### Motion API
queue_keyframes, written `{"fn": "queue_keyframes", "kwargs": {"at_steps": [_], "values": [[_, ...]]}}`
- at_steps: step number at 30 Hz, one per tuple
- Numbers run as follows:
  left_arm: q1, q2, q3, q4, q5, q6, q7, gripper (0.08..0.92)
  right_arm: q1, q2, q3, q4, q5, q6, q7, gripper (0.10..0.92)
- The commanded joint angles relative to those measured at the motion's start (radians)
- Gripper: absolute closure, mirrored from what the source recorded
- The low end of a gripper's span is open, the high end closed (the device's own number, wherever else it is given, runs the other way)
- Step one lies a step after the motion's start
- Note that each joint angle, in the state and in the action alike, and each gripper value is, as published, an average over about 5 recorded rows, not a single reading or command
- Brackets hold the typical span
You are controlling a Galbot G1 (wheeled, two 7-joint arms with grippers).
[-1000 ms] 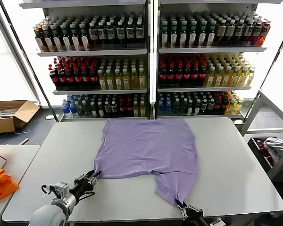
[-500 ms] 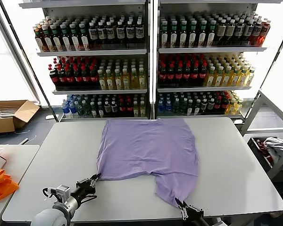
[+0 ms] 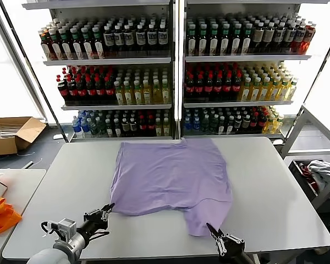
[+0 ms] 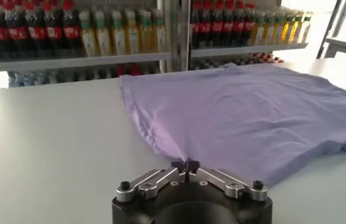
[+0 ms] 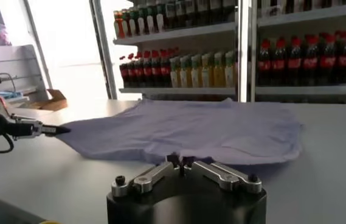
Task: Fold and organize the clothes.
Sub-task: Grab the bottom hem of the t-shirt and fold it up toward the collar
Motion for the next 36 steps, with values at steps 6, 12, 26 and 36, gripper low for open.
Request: {"fn": "queue_keyframes", "kwargs": {"at_steps": [6, 12, 26, 36], "values": [[0.268, 0.003, -0.111, -0.175, 0.053, 0.012, 0.007, 0.914, -0.291, -0.016, 0.181, 0.056, 0.015, 0.155, -0.040, 0.913], [0.331, 0.021, -0.169, -0.207, 0.012, 0.054, 0.005, 0.914, -0.271, 0.004, 0.200, 0.060, 0.066, 0.169, -0.043, 0.913], [0.102, 0.100, -0.111, -0.135, -0.102, 0.085, 0.014, 0.913, 0.032, -0.044, 0.158, -0.019, 0.159, 0.077, -0.015, 0.913], [-0.155, 0.121, -0.020, -0.020, -0.228, 0.085, 0.001, 0.914, 0.296, -0.142, 0.012, -0.139, 0.127, 0.019, 0.013, 0.913]]}}
